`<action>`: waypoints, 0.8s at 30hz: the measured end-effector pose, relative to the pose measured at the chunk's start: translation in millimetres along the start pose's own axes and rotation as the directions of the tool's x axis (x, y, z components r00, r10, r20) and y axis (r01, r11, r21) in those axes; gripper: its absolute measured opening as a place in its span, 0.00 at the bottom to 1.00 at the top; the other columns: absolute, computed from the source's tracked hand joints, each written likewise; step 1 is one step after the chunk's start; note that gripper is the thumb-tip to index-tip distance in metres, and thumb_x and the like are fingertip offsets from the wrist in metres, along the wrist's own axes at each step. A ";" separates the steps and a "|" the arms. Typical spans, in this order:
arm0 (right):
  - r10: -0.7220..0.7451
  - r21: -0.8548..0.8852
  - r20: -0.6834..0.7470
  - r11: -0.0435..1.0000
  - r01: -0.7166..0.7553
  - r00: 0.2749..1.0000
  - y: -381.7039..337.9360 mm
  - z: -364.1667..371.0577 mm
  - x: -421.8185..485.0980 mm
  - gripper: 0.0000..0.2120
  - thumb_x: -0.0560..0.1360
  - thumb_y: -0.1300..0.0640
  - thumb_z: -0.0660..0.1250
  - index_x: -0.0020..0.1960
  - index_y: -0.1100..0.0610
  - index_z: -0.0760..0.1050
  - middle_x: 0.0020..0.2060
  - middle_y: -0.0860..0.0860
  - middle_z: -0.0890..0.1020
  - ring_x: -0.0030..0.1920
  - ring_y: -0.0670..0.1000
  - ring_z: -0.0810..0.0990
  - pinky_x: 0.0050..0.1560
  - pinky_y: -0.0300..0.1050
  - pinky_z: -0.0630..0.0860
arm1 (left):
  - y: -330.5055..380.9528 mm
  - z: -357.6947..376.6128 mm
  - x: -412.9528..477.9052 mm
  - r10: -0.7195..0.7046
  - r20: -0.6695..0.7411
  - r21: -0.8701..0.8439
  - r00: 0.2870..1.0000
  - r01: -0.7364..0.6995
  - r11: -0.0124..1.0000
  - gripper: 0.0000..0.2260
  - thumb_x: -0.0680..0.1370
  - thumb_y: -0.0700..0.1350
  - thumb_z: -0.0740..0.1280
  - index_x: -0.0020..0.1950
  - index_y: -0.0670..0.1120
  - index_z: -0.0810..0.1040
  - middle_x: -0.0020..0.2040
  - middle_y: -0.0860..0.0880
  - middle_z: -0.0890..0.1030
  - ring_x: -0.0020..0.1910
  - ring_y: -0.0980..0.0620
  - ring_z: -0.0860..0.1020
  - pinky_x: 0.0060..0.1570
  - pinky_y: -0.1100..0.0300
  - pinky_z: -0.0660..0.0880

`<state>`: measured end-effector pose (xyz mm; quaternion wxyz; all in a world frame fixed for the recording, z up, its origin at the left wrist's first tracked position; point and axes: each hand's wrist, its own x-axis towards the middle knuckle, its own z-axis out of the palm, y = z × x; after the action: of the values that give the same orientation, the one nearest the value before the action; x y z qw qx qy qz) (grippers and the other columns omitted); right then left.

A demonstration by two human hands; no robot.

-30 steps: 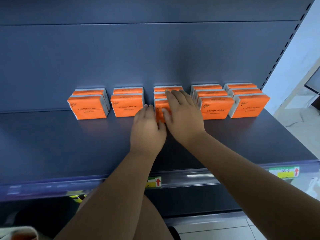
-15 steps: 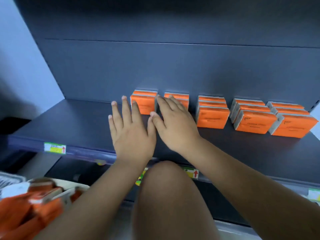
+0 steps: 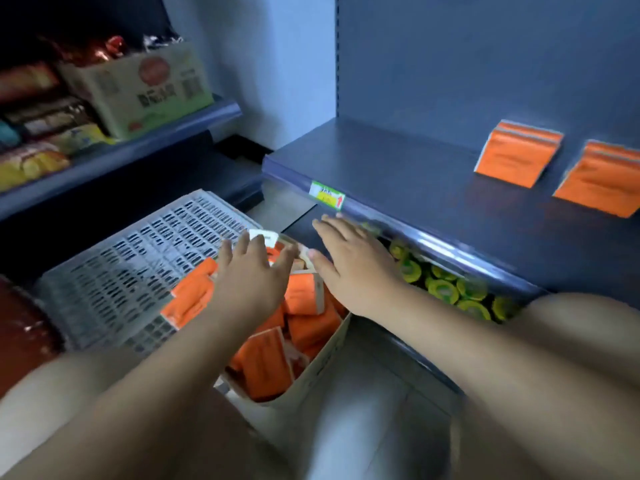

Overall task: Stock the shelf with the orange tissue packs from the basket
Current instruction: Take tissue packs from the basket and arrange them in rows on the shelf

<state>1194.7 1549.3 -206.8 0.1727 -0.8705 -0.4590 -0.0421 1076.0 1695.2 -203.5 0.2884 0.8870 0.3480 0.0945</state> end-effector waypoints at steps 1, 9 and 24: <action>0.001 0.025 0.046 1.000 -0.003 0.999 -2.7 12.8 -0.5 0.28 0.85 0.42 0.56 0.80 0.56 0.65 0.78 0.53 0.68 0.80 0.55 0.61 0.78 0.49 0.56 | -4.1 0.9 4.2 -0.063 0.018 -0.117 0.998 0.064 0.991 0.32 0.75 0.70 0.56 0.63 0.46 0.79 0.66 0.39 0.79 0.70 0.37 0.73 0.72 0.40 0.67; 0.083 0.115 0.350 0.985 -0.130 0.933 7.3 74.9 3.5 0.25 0.82 0.43 0.63 0.75 0.51 0.69 0.73 0.51 0.73 0.73 0.55 0.70 0.69 0.55 0.72 | -56.6 24.5 25.3 -0.038 0.212 0.213 0.976 -0.009 0.977 0.27 0.82 0.63 0.58 0.70 0.44 0.74 0.68 0.41 0.75 0.71 0.39 0.70 0.70 0.49 0.64; 0.405 0.221 0.407 0.826 -0.518 0.819 17.5 139.1 33.4 0.15 0.64 0.44 0.67 0.49 0.47 0.72 0.53 0.52 0.80 0.54 0.57 0.80 0.55 0.53 0.80 | -92.1 38.6 77.7 -0.178 0.435 0.528 0.883 -0.090 0.845 0.14 0.78 0.46 0.70 0.62 0.45 0.76 0.59 0.44 0.79 0.56 0.44 0.77 0.49 0.54 0.75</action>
<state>1216.3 1613.6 -334.0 0.2347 -0.9098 -0.2542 0.2291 1095.8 1784.8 -290.7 0.1080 0.9192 0.3012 -0.2295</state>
